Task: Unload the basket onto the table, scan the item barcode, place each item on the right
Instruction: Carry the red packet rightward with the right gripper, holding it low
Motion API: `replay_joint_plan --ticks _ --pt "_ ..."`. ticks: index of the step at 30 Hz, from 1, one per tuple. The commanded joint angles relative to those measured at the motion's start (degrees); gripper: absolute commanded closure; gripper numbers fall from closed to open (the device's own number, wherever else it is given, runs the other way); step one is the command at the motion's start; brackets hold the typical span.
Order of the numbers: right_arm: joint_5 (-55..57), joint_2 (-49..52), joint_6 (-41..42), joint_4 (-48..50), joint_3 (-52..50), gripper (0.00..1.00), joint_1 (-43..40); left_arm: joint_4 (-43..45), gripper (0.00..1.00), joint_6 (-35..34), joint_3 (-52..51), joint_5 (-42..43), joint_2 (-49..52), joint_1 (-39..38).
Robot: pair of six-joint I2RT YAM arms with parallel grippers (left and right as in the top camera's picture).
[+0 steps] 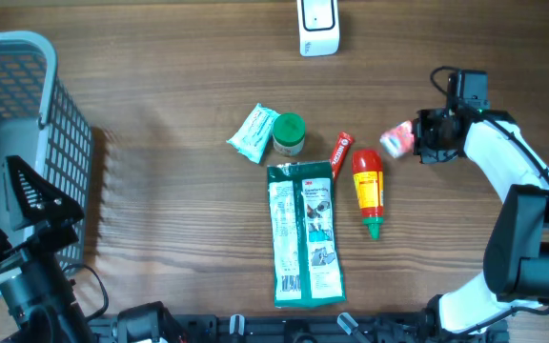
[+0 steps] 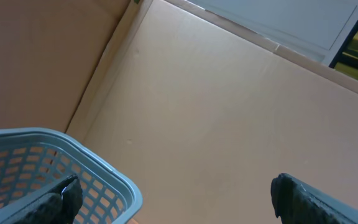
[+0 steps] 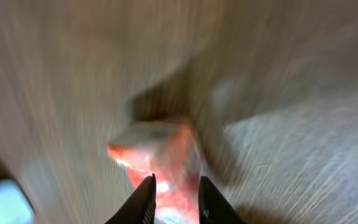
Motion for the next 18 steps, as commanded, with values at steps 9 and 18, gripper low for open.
replay_joint_plan --ticks 9,18 --pt "-0.42 -0.22 2.32 5.46 1.03 0.48 0.94 0.11 0.00 -0.13 -0.37 0.68 -0.76 0.48" --pt "-9.64 -0.33 -57.61 21.46 1.03 0.06 -2.75 -0.11 0.00 -0.13 -0.37 0.68 -0.76 0.48"
